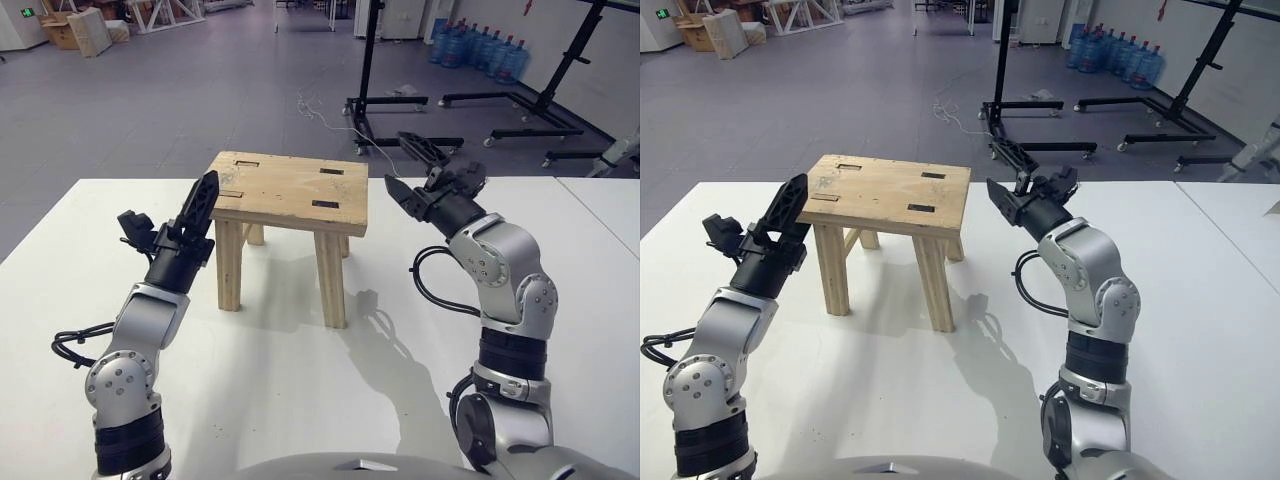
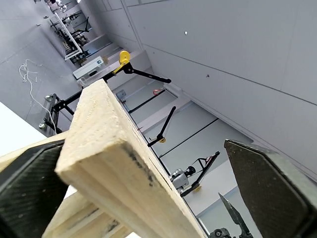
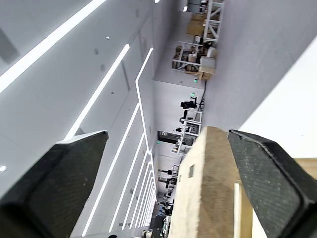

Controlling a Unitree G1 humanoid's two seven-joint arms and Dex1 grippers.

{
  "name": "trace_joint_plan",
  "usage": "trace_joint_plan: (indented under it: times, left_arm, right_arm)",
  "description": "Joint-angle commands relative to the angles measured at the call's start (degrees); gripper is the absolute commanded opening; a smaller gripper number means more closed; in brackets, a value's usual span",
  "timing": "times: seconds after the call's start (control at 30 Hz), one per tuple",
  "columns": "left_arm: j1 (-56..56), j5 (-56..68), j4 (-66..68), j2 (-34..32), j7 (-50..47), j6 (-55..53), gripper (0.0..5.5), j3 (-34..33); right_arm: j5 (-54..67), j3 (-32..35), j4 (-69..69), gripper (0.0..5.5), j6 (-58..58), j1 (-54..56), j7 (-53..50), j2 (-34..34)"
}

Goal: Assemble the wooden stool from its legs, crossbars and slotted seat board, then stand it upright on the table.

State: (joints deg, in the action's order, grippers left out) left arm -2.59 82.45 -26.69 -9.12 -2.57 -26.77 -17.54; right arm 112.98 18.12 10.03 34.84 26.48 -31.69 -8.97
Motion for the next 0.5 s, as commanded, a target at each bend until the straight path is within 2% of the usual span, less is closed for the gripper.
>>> trace_joint_plan:
  times: [0.03, 0.13, 0.2, 0.27, 0.37, 0.5]
  left_arm:
    - [1.0, -0.5, -1.3, -0.6, 0.4, 0.7, 5.13, -0.9]
    - [3.4, 1.4, -4.1, -1.4, 0.8, 1.1, 5.13, -2.5]
    - [7.4, 2.7, -7.2, -1.8, 2.0, 0.9, 5.13, -3.3]
    - [11.0, 3.1, -9.8, -2.4, 3.4, 0.4, 5.13, -3.3]
    - [16.8, 0.3, -11.8, -5.3, 7.9, -0.9, 5.13, -3.2]
    - [28.0, -4.6, -12.9, -6.6, 22.8, 0.0, 5.13, -2.9]
  right_arm:
    - [0.0, 0.5, 2.0, 4.44, 4.4, -2.0, 3.4, -3.7]
    - [-0.3, 2.4, 4.4, 4.44, 8.7, -8.4, 10.5, -9.3]
    - [-0.1, 4.6, 6.7, 4.44, 17.1, -17.8, 21.7, -12.1]
    - [0.0, 3.6, 10.0, 4.44, 23.8, -25.5, 32.2, -15.0]
    - [0.0, -2.3, 15.4, 4.44, 29.2, -31.7, 42.7, -19.8]
    - [-10.7, -13.8, 13.1, 4.44, 30.3, -26.4, 48.6, -18.0]
